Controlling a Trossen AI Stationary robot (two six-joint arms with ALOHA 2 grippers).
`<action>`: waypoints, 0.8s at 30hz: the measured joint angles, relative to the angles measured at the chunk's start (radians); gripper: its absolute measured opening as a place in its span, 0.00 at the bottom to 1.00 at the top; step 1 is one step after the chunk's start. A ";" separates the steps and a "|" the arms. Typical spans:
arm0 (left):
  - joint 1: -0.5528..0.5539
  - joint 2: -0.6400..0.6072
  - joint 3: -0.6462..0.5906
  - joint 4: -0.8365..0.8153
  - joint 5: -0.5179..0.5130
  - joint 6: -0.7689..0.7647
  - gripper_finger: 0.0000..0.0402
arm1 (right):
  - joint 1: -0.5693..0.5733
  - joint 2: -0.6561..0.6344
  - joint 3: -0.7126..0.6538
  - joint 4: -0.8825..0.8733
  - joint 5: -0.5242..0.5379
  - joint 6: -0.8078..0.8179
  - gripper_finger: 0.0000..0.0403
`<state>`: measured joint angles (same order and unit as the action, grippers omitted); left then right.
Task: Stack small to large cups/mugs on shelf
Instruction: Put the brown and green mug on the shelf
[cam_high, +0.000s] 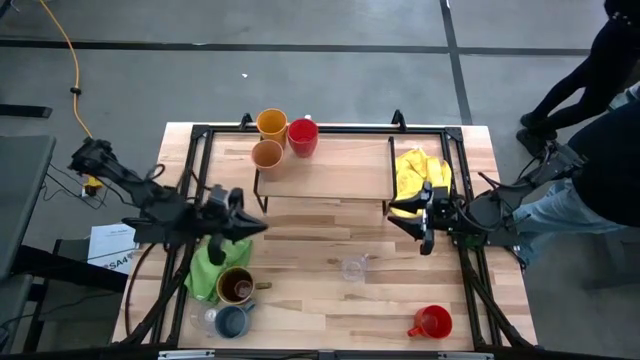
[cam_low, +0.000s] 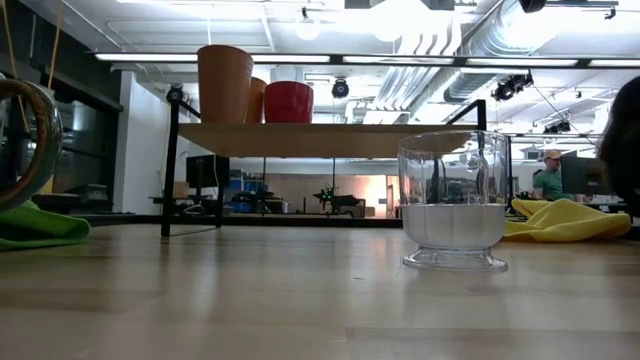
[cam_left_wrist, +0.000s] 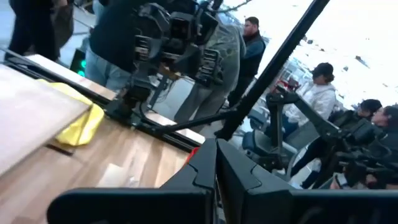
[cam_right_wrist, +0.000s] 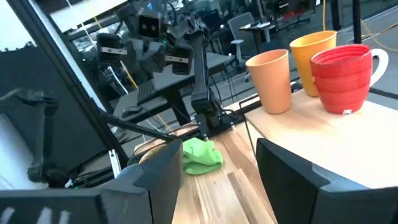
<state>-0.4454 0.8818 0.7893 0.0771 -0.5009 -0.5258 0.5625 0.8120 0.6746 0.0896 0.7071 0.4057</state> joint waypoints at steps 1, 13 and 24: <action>0.000 -0.029 -0.021 0.004 -0.002 0.012 0.00 | 0.000 0.000 0.000 0.007 0.006 -0.004 0.49; 0.000 -0.238 -0.105 -0.198 -0.008 0.077 0.00 | -0.015 0.075 0.000 0.095 0.071 -0.022 0.49; -0.001 -0.211 -0.105 -0.224 -0.052 0.027 0.06 | -0.034 0.145 0.000 0.123 0.018 -0.021 0.49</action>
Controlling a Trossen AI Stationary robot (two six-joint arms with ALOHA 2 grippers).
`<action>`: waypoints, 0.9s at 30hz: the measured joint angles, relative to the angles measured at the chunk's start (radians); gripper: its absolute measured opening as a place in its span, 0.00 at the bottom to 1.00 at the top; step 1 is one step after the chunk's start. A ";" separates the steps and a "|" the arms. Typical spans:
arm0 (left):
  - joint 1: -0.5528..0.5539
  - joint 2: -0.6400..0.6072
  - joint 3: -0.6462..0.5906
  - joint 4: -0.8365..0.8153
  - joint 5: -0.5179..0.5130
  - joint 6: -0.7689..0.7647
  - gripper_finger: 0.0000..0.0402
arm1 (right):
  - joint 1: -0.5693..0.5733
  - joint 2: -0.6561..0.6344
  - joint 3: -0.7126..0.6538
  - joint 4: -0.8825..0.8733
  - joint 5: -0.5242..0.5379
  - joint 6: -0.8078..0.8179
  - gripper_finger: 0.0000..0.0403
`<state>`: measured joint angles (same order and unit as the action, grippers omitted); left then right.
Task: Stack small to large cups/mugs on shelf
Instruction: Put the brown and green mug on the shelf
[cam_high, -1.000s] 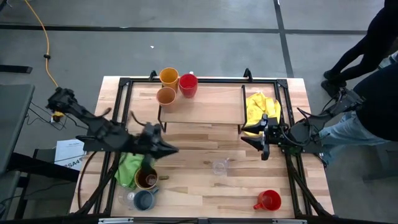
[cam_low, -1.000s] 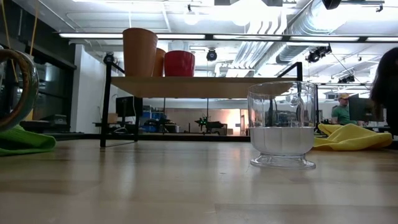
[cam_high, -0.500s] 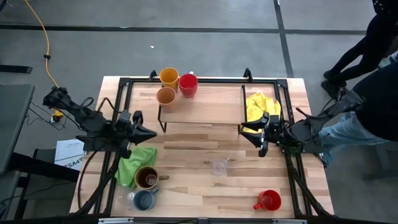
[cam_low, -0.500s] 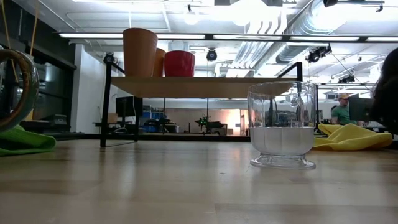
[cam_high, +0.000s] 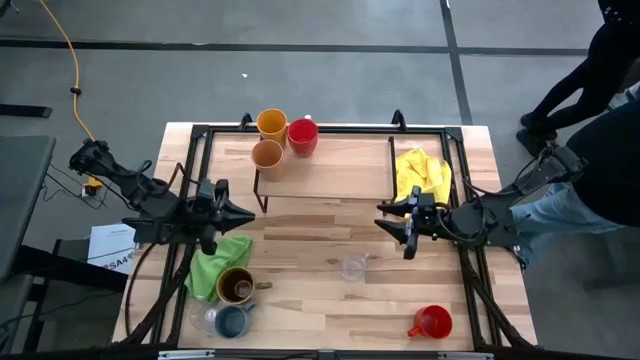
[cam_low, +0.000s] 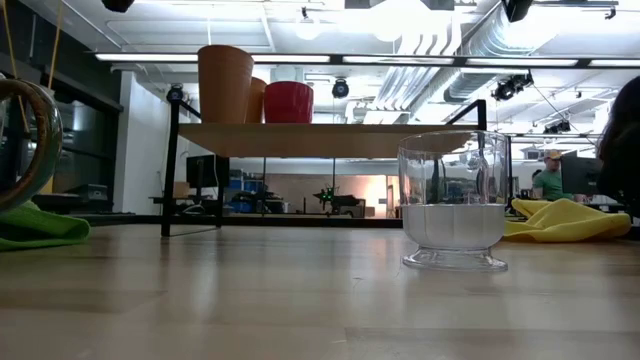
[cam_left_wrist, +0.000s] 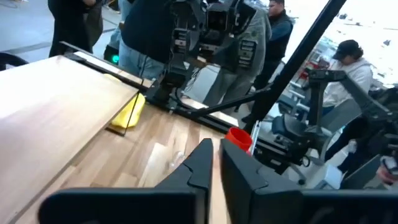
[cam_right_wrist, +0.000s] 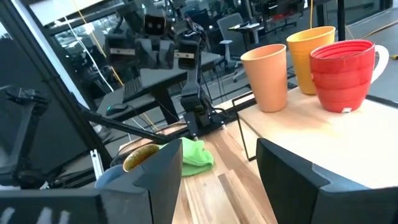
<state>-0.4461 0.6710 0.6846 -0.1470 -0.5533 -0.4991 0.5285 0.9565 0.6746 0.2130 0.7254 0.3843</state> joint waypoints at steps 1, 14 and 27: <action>0.000 0.003 0.000 -0.006 0.000 -0.003 0.08 | 0.000 0.000 0.000 0.003 0.000 0.000 0.49; 0.000 0.125 0.086 -0.096 0.116 -0.013 0.41 | 0.000 -0.002 0.000 0.036 0.000 -0.001 0.49; -0.107 0.447 0.408 -0.899 0.368 -0.218 0.38 | 0.000 -0.002 0.000 0.036 0.000 -0.015 0.49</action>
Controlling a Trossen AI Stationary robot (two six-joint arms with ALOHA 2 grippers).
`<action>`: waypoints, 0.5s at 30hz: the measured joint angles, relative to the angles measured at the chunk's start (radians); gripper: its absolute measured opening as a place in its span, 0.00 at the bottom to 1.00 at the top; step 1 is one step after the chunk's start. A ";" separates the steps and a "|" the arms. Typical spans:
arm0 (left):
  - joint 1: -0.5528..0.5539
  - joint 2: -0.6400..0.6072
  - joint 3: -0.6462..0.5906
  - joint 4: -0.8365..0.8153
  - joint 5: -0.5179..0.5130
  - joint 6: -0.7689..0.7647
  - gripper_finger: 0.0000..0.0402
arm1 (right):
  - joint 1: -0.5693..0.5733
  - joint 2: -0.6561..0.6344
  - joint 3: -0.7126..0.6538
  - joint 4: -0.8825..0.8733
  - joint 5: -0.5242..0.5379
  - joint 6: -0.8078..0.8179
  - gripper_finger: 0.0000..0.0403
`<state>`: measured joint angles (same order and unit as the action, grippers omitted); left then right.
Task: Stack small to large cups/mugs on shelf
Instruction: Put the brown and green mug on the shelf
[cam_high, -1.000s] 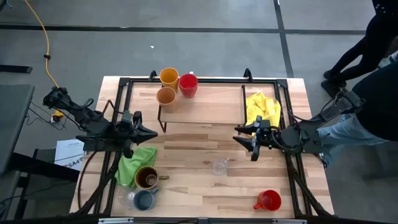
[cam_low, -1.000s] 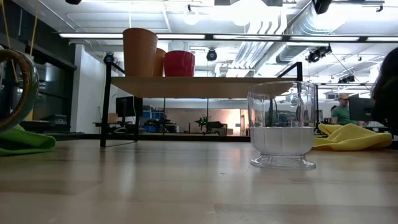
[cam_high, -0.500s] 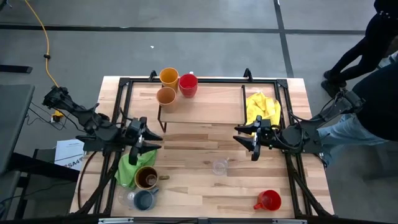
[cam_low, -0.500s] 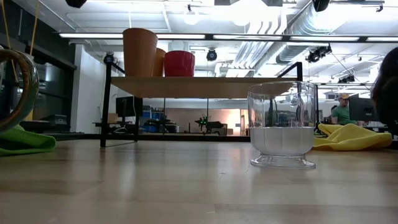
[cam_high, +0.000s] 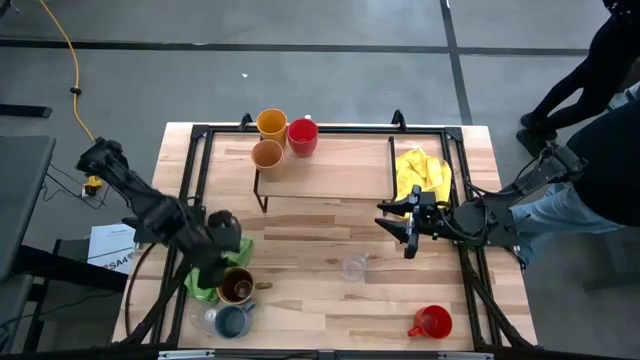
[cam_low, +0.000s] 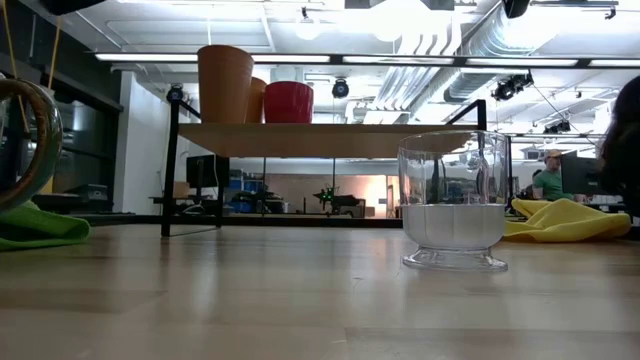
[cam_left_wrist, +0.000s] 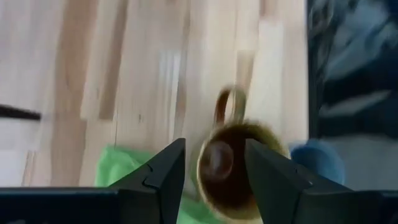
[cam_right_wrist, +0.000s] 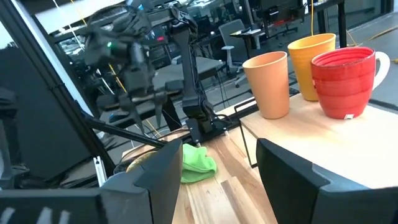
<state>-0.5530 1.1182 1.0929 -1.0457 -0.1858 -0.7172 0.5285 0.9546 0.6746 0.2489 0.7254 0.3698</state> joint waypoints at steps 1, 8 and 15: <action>-0.019 0.023 0.000 -0.005 0.005 -0.005 0.38 | 0.000 0.000 0.000 0.000 0.000 -0.009 0.49; -0.117 0.175 -0.024 -0.055 0.010 -0.110 0.40 | 0.000 0.000 0.000 0.000 0.000 -0.020 0.49; -0.128 0.267 -0.025 -0.088 -0.014 -0.144 0.51 | 0.000 0.000 -0.001 -0.001 0.000 -0.020 0.49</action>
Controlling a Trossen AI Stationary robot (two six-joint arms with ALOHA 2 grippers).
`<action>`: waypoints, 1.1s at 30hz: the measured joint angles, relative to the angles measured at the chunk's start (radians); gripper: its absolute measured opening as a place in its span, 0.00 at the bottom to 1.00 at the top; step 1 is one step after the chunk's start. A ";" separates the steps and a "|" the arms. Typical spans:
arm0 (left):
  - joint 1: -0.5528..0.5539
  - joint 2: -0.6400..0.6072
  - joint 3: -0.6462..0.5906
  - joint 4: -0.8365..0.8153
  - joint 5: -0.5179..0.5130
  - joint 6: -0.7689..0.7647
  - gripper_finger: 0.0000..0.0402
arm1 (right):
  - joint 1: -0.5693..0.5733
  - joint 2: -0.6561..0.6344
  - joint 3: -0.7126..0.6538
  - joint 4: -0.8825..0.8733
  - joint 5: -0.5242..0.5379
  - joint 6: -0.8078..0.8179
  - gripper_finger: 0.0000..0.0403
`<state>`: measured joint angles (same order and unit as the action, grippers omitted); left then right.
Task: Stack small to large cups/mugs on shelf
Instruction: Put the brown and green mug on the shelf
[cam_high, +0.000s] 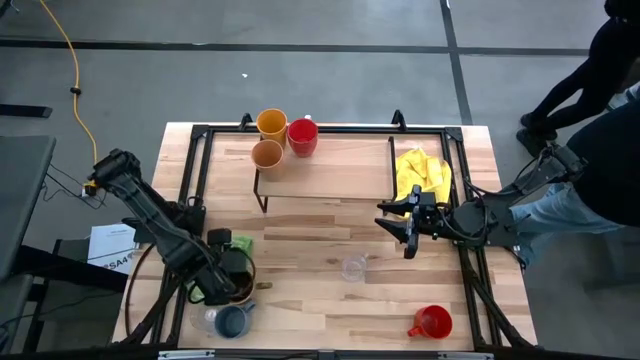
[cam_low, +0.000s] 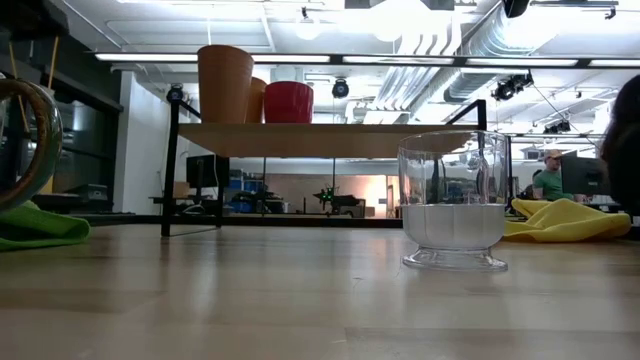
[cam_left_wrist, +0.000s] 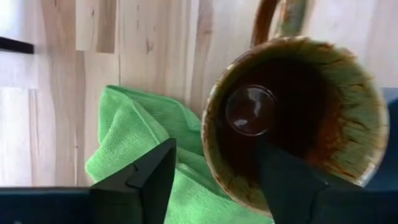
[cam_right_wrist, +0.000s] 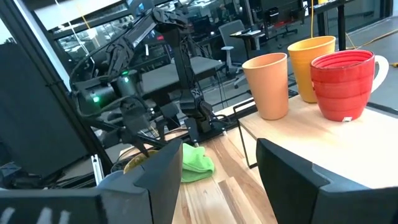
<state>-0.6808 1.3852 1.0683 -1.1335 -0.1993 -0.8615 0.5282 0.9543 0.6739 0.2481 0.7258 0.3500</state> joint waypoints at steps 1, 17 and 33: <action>0.001 0.007 0.000 0.001 -0.002 -0.002 0.53 | 0.000 0.000 0.000 -0.002 0.000 0.000 0.49; 0.001 0.059 0.000 0.016 0.001 -0.116 0.45 | 0.000 0.000 0.000 -0.003 0.000 -0.017 0.49; 0.001 0.059 0.000 0.022 -0.022 -0.113 0.09 | 0.000 0.000 0.000 -0.003 0.000 -0.018 0.49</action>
<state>-0.6800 1.4445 1.0683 -1.1110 -0.2218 -0.9741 0.5282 0.9543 0.6739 0.2447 0.7261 0.3320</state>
